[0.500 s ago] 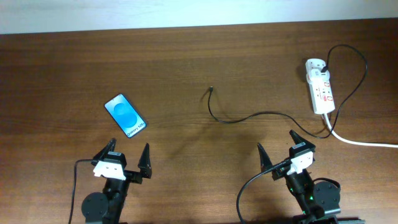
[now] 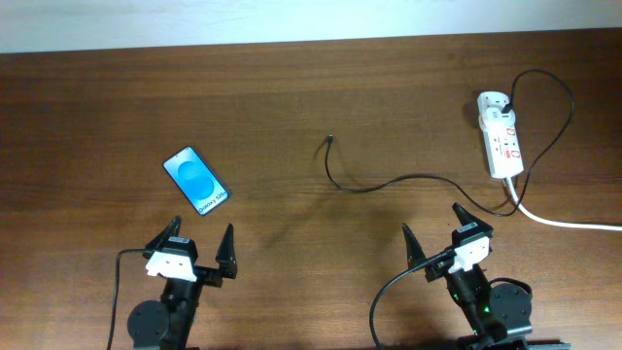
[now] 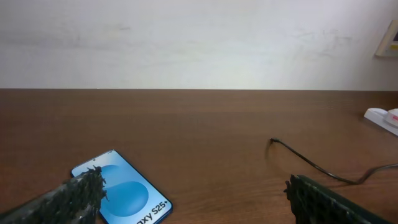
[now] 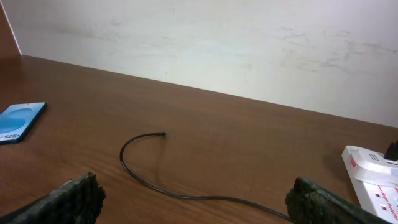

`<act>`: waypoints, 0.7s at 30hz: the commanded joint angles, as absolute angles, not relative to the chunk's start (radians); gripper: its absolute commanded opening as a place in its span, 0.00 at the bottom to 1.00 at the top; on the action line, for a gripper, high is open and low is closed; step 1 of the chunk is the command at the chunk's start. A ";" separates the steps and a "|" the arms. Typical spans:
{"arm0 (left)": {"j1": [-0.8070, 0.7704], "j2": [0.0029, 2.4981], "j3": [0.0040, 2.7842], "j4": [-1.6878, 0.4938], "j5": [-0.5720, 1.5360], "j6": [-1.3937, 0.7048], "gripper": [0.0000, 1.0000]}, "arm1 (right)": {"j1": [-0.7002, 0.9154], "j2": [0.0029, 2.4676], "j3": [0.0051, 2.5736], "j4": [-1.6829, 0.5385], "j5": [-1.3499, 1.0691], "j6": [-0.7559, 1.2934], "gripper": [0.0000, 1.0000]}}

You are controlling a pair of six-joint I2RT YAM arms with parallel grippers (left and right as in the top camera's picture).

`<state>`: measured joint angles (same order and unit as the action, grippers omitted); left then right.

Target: Plug charger to phone and switch on socket

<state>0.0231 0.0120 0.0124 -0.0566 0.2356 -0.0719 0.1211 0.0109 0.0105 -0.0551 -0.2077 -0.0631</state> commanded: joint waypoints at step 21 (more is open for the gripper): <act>0.029 0.005 0.009 -0.061 0.220 -0.074 0.99 | 0.117 0.003 0.006 -0.061 -0.210 -0.059 0.98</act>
<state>0.0231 0.0120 0.0124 -0.0566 0.2276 -0.0719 0.1211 0.0109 0.0105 -0.0551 -0.2077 -0.0628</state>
